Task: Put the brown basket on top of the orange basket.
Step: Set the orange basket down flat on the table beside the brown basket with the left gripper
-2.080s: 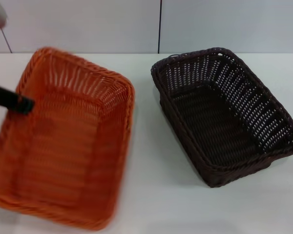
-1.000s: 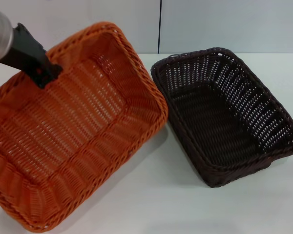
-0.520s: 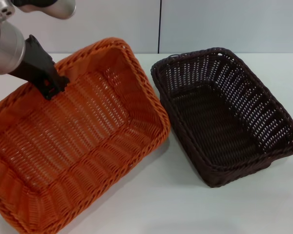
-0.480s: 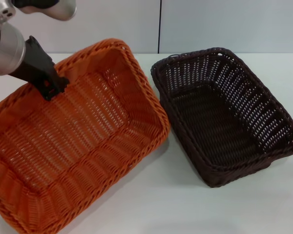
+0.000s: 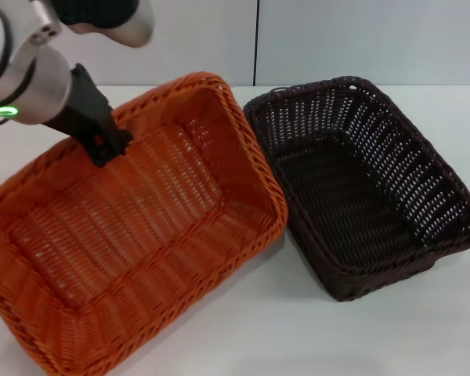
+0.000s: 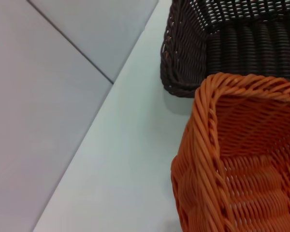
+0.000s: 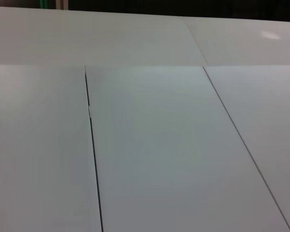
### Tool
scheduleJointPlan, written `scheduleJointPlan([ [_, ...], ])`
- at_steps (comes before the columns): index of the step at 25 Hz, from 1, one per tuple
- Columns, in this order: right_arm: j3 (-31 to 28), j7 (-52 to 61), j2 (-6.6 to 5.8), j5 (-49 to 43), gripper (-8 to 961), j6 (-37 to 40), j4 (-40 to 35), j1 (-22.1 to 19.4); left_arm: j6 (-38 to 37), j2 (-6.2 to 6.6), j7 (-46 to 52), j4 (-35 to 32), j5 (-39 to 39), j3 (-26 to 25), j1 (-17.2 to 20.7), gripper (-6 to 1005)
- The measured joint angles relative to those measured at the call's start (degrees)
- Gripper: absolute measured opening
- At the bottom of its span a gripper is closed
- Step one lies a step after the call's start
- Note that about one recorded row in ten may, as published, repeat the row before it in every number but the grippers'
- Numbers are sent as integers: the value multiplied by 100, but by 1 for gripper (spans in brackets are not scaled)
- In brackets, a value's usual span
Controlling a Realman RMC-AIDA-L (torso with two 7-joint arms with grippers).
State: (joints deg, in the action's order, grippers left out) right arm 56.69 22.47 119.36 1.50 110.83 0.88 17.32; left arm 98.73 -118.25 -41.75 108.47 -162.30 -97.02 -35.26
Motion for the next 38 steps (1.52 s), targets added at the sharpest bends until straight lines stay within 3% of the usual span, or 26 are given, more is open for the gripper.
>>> scheduleJointPlan([
  [12, -14, 7, -1, -84, 834, 125, 9, -76, -934, -22, 236, -904, 189, 566, -88, 153],
  [23, -36, -10, -39, -97, 834, 125, -85, -38, -1731, 0, 128, -1468, 664, 667, 5, 153],
  [38, -70, -42, -77, -59, 834, -23, -426, -299, -2500, 7, 47, -1969, 894, 660, -27, 159],
])
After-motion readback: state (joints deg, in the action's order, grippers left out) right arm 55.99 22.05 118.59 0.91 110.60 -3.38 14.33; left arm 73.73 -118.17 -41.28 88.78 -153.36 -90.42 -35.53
